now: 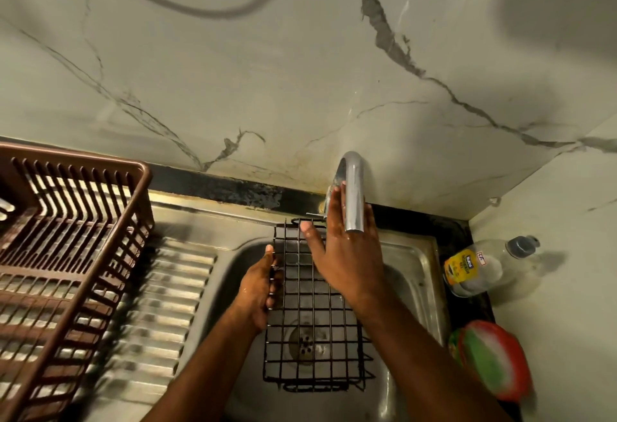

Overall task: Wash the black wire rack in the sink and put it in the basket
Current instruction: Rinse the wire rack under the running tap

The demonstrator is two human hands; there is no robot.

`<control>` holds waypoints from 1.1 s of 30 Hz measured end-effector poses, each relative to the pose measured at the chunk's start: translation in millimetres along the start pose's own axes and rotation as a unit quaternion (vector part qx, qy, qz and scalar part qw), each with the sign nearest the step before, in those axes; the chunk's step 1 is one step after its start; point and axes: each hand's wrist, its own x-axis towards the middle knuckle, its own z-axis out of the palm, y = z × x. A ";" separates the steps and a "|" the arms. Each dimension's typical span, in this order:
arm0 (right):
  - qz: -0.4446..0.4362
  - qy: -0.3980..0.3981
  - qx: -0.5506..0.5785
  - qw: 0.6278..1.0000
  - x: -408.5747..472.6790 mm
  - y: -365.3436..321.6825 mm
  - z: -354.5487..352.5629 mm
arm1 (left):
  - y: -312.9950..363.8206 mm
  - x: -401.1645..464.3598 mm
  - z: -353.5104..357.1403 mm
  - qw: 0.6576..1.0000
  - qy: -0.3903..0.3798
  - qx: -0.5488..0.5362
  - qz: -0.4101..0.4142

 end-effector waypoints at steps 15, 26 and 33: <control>0.011 -0.021 0.165 0.986 -182.7 59.3 97.6 | 6.3 3.7 9.2 0.987 -0.007 0.122 0.100; 0.348 -0.241 0.660 0.621 -57.9 81.0 -38.3 | -12.3 -30.8 9.2 0.731 -0.062 0.403 0.548; 0.316 -0.245 0.564 0.722 -58.4 77.5 -27.2 | -40.2 -27.3 3.5 0.466 -0.090 0.516 0.713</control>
